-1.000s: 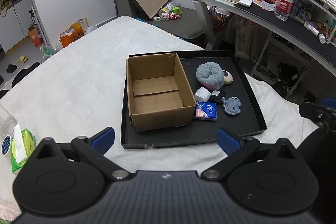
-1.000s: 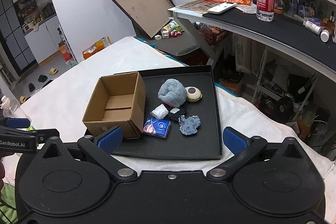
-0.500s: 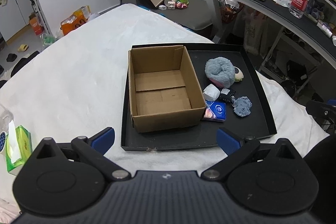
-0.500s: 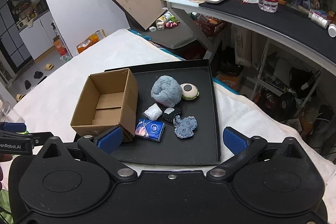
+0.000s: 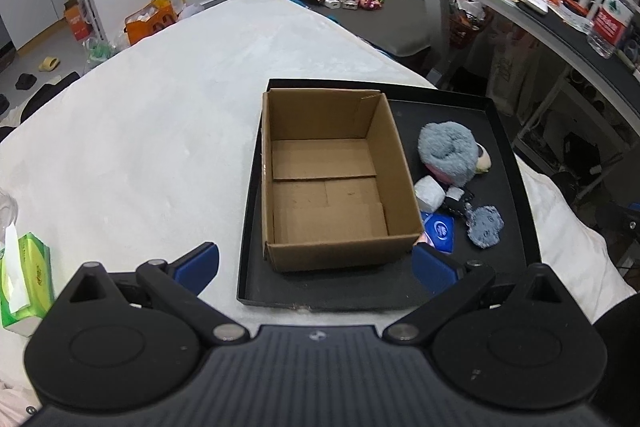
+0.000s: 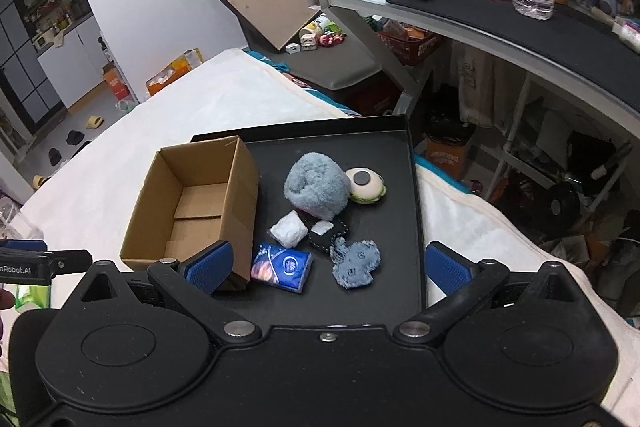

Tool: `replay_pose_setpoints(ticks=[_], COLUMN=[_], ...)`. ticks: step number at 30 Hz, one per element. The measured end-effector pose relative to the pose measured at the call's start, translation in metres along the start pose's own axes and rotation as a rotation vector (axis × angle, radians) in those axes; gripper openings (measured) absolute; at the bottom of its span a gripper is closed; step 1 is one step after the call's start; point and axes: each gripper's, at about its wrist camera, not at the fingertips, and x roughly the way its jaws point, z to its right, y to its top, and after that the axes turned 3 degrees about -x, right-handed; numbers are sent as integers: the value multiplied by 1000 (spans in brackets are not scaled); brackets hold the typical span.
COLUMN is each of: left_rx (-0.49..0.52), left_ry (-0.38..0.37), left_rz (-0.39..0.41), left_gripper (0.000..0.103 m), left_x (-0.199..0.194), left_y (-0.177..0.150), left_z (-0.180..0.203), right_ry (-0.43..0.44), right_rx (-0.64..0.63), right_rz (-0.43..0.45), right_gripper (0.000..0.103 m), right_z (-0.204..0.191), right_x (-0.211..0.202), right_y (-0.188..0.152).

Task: Organize soft objects
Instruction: 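Move the right gripper to the grey fluffy plush and close on it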

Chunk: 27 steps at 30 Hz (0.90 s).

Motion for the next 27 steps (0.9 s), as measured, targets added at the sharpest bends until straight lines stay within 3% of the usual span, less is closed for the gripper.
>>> replay_pose_setpoints(ticks=[14,27], left_rx=[-39,-52], left_ry=[17,70], left_rz=[-54,-102], left_gripper=[100,96], left_x=[46,85], left_y=[28,38], left_z=[-9,-15], right_ry=[79,121], right_rx=[62,207], right_rz=[-51,-5], right_gripper=[103,103], right_z=[12,39], right_x=[55,103], right_y=[26,35])
